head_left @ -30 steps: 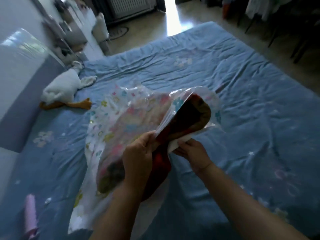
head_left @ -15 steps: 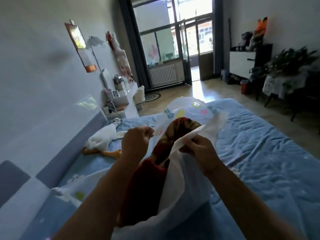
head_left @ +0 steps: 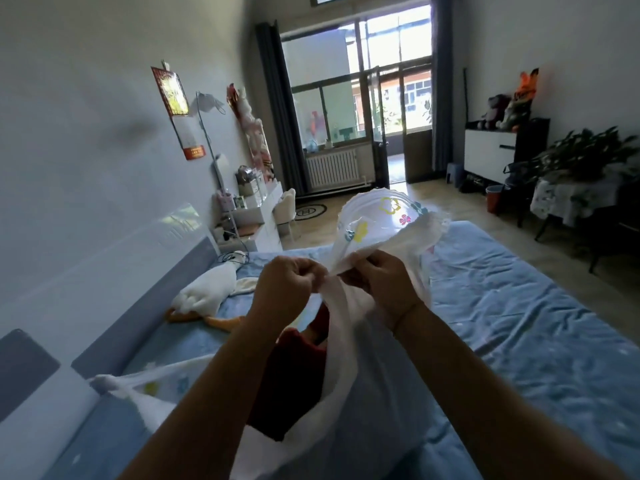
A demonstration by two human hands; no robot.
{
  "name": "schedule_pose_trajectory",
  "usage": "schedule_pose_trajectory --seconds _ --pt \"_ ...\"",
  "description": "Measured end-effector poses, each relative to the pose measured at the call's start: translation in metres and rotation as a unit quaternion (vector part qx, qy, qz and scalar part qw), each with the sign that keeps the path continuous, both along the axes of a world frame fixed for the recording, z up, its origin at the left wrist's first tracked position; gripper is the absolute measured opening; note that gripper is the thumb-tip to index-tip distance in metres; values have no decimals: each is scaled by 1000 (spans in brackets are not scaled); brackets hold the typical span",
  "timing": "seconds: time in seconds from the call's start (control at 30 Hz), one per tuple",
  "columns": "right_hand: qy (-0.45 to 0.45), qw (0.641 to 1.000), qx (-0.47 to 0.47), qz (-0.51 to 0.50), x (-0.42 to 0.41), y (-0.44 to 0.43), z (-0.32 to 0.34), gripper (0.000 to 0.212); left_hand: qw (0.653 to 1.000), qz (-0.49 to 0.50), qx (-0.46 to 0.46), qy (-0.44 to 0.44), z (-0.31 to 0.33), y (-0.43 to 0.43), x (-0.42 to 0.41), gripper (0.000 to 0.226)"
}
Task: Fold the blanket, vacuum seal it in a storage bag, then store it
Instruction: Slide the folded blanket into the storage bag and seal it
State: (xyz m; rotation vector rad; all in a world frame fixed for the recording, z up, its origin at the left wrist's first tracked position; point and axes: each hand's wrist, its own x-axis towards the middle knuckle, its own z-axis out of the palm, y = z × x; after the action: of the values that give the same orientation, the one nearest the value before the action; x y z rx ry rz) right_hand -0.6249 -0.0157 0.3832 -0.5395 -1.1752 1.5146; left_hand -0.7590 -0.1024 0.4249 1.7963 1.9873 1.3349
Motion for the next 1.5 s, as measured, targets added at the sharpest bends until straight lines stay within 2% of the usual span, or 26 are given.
schedule_pose_trajectory --seconds 0.07,0.17,0.27,0.33,0.47,0.53,0.6,0.67,0.73,0.8,0.83,0.9,1.0,1.03,1.1,1.17,1.27,1.3,1.37,1.4,1.5 --pt "-29 999 -28 -15 -7 -3 -15 19 999 4 -33 -7 -14 1 -1 22" --pt "-26 996 -89 -13 -9 -8 -48 21 994 3 -102 -44 -45 1 -1 23" --pt "-6 994 -108 -10 -5 -10 -64 15 992 -20 -93 -78 -63 -1 12 16" --pt "4 994 -108 -16 -1 -10 -63 14 995 -34 -79 -47 -64 1 24 9" --pt "-28 994 -109 4 7 -10 -61 25 996 -8 -56 61 -72 11 38 21" --pt "-57 994 -88 17 10 -11 -60 32 994 -6 -58 93 -74 16 44 9" --pt "-67 993 -96 15 12 -10 -60 38 991 -38 -87 94 -73 20 49 7" --pt "-39 991 -125 9 14 -7 -64 27 986 -93 -128 56 -72 22 50 11" --pt "-48 988 -146 -9 18 -4 -70 20 970 -164 -174 -55 -68 17 46 21" --pt "-61 985 -160 -19 20 -2 -76 16 931 -208 -254 -157 -59 10 33 28" --pt "-53 984 -167 -18 20 -2 -79 13 915 -209 -301 -167 -52 8 26 34" --pt "-17 986 -166 -12 20 -3 -83 10 903 -168 -367 -150 -40 6 7 50" --pt "42 988 -147 4 18 -5 -83 14 922 -27 -375 -90 -45 2 -19 58" --pt "52 989 -140 11 17 -5 -83 17 918 -4 -389 -75 -52 -2 -25 60" --pt "61 990 -126 23 12 -4 -76 22 893 15 -431 -130 -69 -12 -27 63" --pt "63 992 -106 36 2 0 -62 24 885 17 -423 -191 -75 -21 -21 61" --pt "67 994 -64 62 -24 16 -19 25 883 1 -319 -345 -53 -24 -12 42" --pt "76 994 -44 71 -34 22 3 24 890 12 -279 -360 -41 -21 -17 49" --pt "89 993 5 81 -53 30 51 25 916 29 -236 -322 -4 -14 -29 48" --pt "90 992 27 80 -59 30 74 25 925 33 -232 -301 14 -10 -34 36" --pt "64 994 43 73 -64 26 89 26 936 37 -254 -240 26 -7 -41 33"
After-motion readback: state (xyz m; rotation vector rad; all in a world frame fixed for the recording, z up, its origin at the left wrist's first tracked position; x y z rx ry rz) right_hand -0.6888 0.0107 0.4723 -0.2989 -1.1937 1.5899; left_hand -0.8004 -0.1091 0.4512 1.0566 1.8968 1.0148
